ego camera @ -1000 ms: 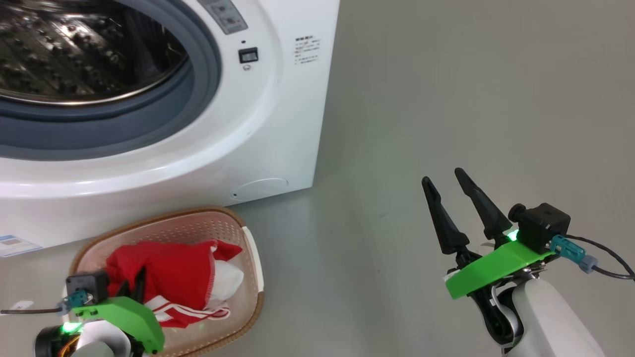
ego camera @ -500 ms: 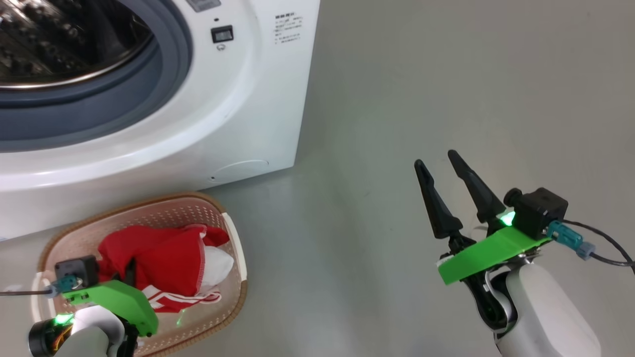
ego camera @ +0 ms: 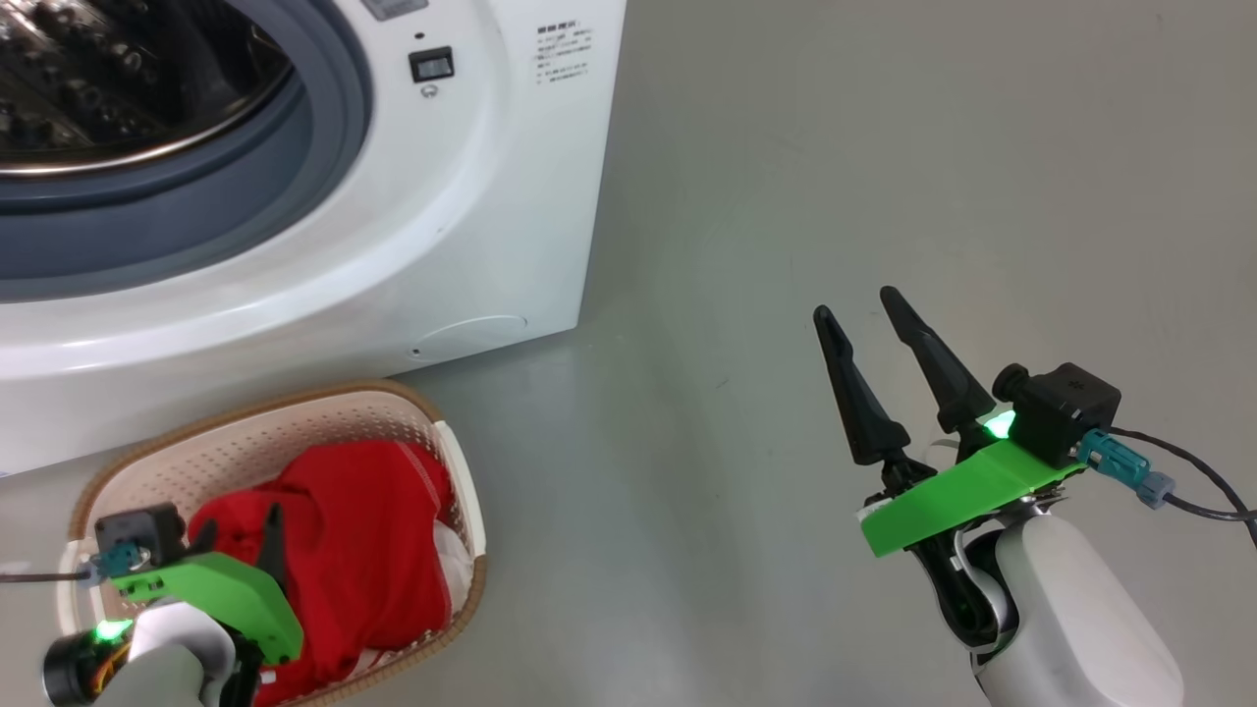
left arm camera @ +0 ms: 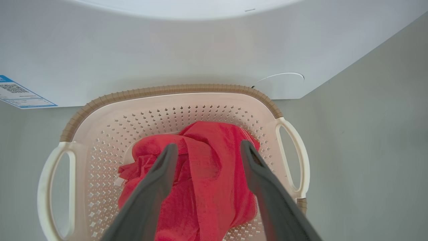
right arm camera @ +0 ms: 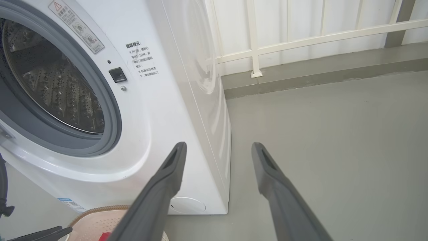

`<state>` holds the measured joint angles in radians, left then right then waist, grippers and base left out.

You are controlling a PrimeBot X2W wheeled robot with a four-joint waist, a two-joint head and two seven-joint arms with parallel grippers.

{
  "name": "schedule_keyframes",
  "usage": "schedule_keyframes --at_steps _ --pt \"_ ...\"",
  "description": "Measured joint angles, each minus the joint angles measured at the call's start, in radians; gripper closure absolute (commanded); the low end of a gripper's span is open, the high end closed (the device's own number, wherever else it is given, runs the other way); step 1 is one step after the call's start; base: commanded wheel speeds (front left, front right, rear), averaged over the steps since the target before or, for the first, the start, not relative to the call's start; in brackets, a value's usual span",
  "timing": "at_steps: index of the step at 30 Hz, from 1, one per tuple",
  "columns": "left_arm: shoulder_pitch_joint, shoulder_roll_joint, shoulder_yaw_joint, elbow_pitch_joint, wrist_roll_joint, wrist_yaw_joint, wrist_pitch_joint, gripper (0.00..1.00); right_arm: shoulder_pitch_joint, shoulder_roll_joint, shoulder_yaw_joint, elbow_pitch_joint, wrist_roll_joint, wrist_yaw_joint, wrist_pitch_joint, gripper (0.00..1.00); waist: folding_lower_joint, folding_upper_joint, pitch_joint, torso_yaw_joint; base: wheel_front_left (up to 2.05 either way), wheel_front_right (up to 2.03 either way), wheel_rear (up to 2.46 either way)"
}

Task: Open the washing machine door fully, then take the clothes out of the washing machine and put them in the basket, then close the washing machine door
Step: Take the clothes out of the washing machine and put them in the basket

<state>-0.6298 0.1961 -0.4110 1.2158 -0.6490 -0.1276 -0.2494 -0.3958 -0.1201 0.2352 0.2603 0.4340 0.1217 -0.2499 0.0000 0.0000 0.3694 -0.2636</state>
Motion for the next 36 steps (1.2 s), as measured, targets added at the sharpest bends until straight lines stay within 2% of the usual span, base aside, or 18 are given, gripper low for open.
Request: schedule_keyframes --at_steps 6,13,23,36 --pt "0.018 0.028 -0.003 -0.079 -0.005 0.000 0.000 0.00 0.001 0.000 -0.007 0.001 0.000 0.000 0.000 0.00 0.0000 0.0000 -0.017 0.015 0.00 0.00 0.00" --pt "0.077 0.036 0.031 -0.197 -0.002 0.000 0.000 0.00 0.003 -0.001 -0.013 0.007 0.000 0.000 0.000 0.00 0.0000 0.0000 -0.042 0.038 0.00 0.00 0.00" --pt "0.172 0.045 0.128 -0.395 0.073 0.003 0.000 0.00 0.008 -0.006 -0.016 0.011 0.000 0.000 0.000 0.00 0.0000 0.0000 -0.077 0.079 0.00 0.00 0.00" --pt "0.309 0.028 0.226 -0.687 0.179 0.047 -0.002 0.00 0.033 -0.016 -0.018 0.022 0.000 0.000 0.000 0.00 0.0000 0.0000 -0.141 0.136 0.00 0.00 0.00"
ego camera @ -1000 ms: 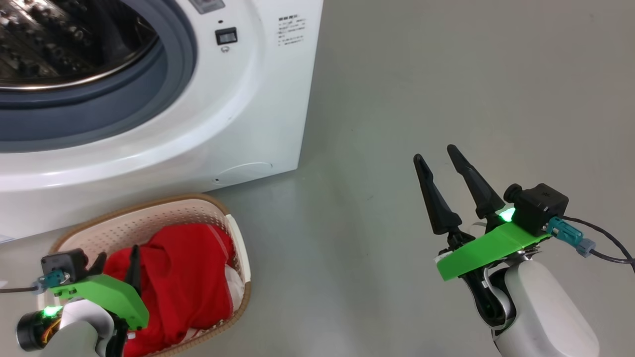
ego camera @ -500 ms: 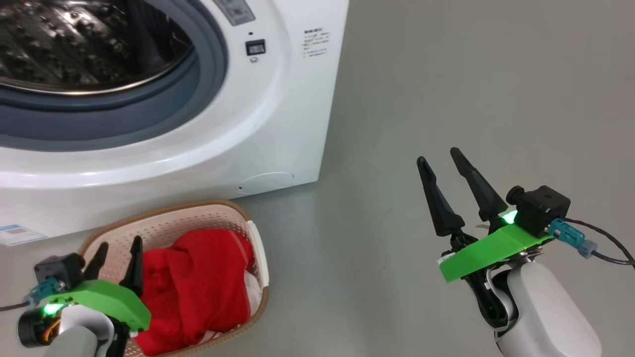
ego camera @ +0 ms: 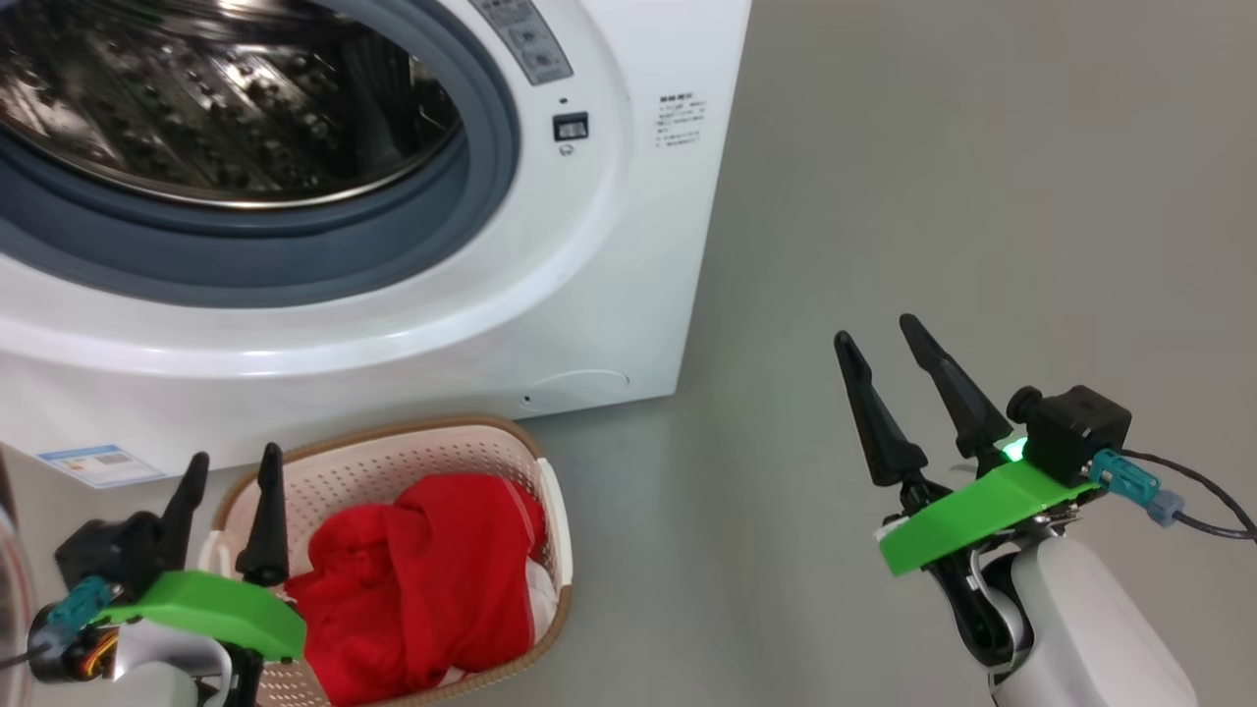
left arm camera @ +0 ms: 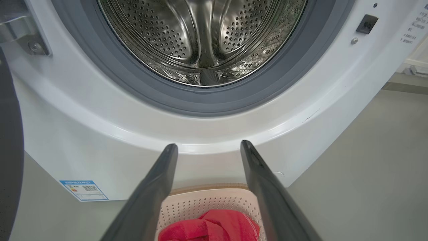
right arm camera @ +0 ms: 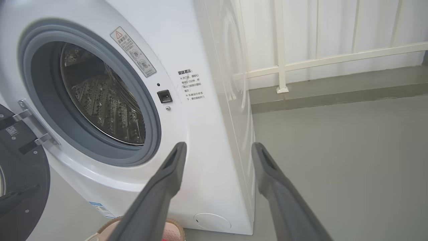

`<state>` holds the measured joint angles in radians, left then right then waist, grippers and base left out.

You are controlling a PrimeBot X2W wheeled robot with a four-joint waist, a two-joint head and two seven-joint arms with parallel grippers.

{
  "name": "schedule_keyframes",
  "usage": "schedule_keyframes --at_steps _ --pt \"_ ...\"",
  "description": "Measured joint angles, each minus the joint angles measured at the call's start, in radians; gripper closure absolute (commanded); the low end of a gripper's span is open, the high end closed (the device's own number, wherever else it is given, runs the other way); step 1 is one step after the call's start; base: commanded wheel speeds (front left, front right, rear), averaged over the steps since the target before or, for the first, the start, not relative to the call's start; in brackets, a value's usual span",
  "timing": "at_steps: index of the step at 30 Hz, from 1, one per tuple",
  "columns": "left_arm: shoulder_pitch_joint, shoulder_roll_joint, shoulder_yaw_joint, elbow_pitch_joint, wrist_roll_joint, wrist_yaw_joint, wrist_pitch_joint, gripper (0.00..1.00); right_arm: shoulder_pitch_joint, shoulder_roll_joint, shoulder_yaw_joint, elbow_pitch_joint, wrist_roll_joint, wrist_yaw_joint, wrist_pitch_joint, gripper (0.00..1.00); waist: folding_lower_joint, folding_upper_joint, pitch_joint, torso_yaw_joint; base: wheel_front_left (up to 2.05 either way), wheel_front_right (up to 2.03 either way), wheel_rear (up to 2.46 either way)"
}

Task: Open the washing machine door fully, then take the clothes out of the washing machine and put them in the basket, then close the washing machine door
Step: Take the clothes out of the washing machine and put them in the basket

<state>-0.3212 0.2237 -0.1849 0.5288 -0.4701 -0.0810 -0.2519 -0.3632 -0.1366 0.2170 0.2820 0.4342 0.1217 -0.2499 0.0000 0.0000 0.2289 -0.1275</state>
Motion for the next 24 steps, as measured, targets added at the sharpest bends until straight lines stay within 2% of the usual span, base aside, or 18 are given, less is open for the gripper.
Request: schedule_keyframes --at_steps 17,24 --pt "0.188 -0.001 0.067 -0.327 -0.002 0.046 -0.001 0.00 0.059 -0.019 0.000 0.014 0.010 0.000 0.000 0.00 0.0000 0.0000 -0.095 0.053 0.00 0.00 0.00" --pt "0.232 0.006 0.075 -0.413 -0.002 0.071 0.006 0.00 0.067 -0.026 0.002 0.016 0.010 0.000 0.000 0.00 0.0000 0.0000 -0.119 0.067 0.00 0.00 0.00"
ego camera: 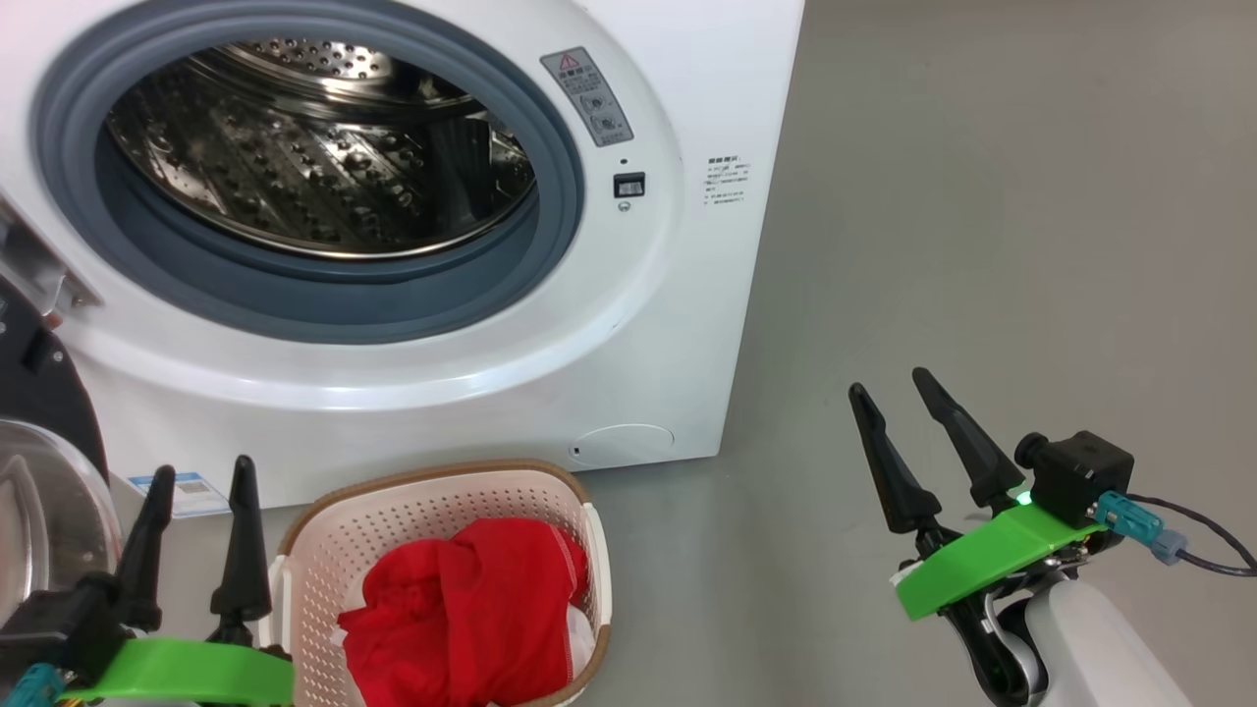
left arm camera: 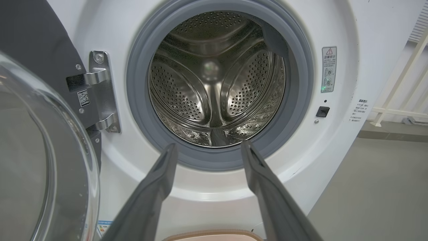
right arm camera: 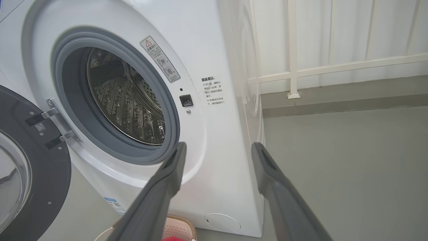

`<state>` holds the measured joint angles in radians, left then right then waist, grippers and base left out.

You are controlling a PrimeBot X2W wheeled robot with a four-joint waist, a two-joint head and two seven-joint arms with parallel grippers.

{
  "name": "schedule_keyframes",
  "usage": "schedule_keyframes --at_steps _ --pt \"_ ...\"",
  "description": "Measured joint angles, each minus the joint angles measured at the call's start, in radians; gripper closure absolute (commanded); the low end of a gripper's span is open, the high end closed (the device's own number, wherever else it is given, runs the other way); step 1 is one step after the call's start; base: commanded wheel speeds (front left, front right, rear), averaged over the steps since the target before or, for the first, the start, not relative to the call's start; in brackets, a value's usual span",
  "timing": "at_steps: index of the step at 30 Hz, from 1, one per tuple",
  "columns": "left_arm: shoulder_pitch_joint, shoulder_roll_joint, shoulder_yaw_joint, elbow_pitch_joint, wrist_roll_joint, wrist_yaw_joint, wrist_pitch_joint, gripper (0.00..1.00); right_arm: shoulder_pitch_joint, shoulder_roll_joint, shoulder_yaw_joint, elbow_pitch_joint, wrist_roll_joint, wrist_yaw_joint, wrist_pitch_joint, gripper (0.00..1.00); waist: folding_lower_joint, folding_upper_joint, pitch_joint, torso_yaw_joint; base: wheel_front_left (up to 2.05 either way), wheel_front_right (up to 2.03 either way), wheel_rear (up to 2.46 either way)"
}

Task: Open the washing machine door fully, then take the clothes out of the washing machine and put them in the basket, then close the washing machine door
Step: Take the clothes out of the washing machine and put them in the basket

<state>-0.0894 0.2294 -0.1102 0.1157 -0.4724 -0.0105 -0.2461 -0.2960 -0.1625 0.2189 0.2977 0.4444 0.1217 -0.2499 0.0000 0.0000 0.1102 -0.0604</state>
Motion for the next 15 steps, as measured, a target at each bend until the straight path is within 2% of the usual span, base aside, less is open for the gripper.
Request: schedule_keyframes --at_steps 8,15 --pt "0.007 0.011 0.003 -0.051 0.000 0.025 0.009 0.00 0.010 -0.003 -0.002 0.000 0.000 0.000 0.000 0.00 0.0000 0.0000 -0.004 0.008 0.00 0.00 0.00" --pt "0.010 0.015 0.002 -0.061 0.000 0.029 0.009 0.00 0.010 -0.004 -0.004 -0.002 -0.001 0.000 0.000 0.00 0.0000 0.0000 -0.004 0.008 0.00 0.00 0.00"
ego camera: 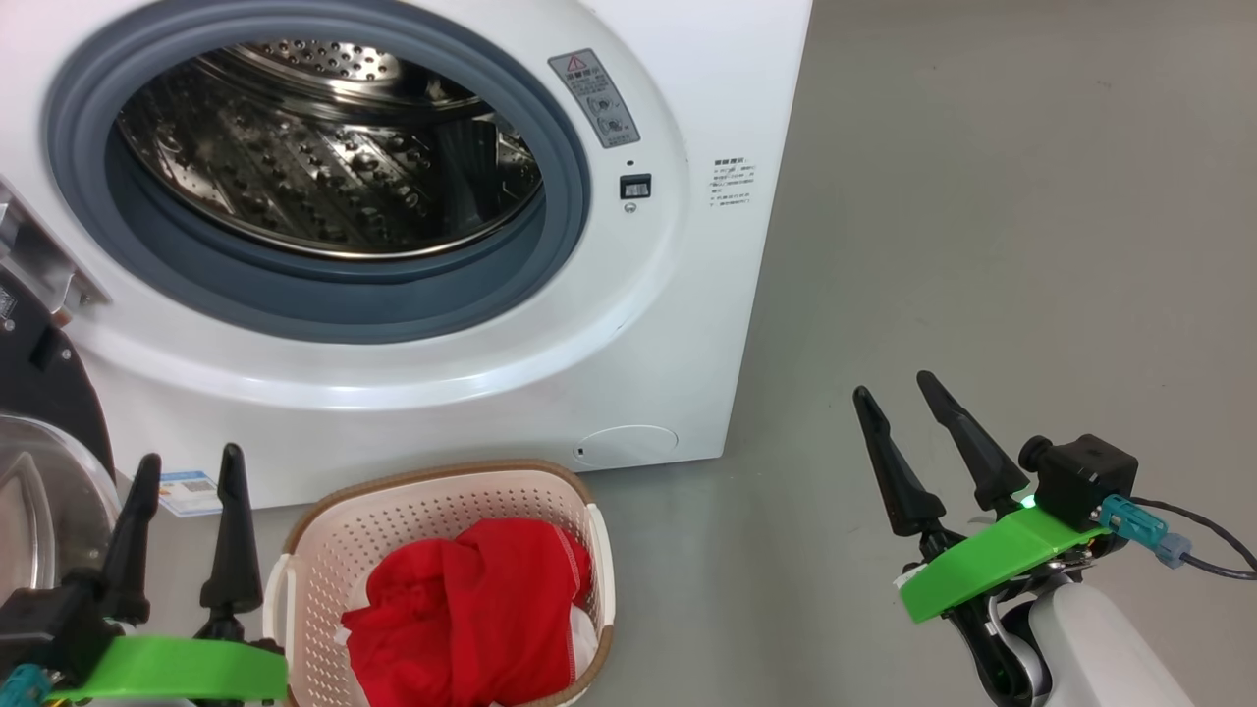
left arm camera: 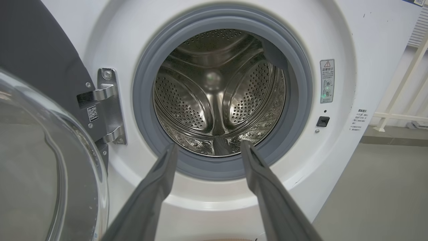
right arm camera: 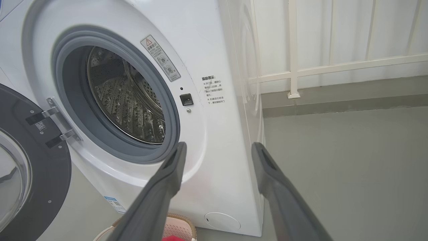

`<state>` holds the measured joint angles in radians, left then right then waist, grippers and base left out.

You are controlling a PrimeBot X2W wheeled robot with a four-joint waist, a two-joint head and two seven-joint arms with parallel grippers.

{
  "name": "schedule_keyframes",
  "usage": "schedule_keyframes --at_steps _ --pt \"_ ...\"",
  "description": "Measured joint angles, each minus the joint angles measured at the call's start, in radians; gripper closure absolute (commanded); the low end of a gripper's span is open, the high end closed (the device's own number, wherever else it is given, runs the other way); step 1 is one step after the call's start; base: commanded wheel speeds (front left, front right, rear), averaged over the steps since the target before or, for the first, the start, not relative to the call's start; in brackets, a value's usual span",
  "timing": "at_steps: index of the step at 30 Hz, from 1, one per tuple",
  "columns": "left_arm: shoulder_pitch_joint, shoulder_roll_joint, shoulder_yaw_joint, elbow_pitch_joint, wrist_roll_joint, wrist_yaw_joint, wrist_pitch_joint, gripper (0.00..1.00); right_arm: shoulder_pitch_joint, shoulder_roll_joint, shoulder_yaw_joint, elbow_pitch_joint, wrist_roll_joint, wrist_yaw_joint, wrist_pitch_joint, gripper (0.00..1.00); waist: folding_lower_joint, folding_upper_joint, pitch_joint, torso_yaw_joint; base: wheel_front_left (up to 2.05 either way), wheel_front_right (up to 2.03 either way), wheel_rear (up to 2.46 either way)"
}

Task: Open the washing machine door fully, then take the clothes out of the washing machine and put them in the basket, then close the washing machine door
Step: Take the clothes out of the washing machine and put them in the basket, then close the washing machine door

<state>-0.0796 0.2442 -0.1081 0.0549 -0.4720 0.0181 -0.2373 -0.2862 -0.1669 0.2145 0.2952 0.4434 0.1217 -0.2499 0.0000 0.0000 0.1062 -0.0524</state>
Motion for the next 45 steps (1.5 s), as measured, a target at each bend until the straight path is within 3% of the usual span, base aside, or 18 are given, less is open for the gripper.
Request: schedule_keyframes --at_steps 45 --pt "0.011 0.022 -0.022 0.005 -0.002 0.007 0.006 0.00 0.000 -0.001 -0.002 -0.008 -0.003 0.000 0.000 0.00 0.0000 0.0000 0.019 -0.001 0.00 0.00 0.00"
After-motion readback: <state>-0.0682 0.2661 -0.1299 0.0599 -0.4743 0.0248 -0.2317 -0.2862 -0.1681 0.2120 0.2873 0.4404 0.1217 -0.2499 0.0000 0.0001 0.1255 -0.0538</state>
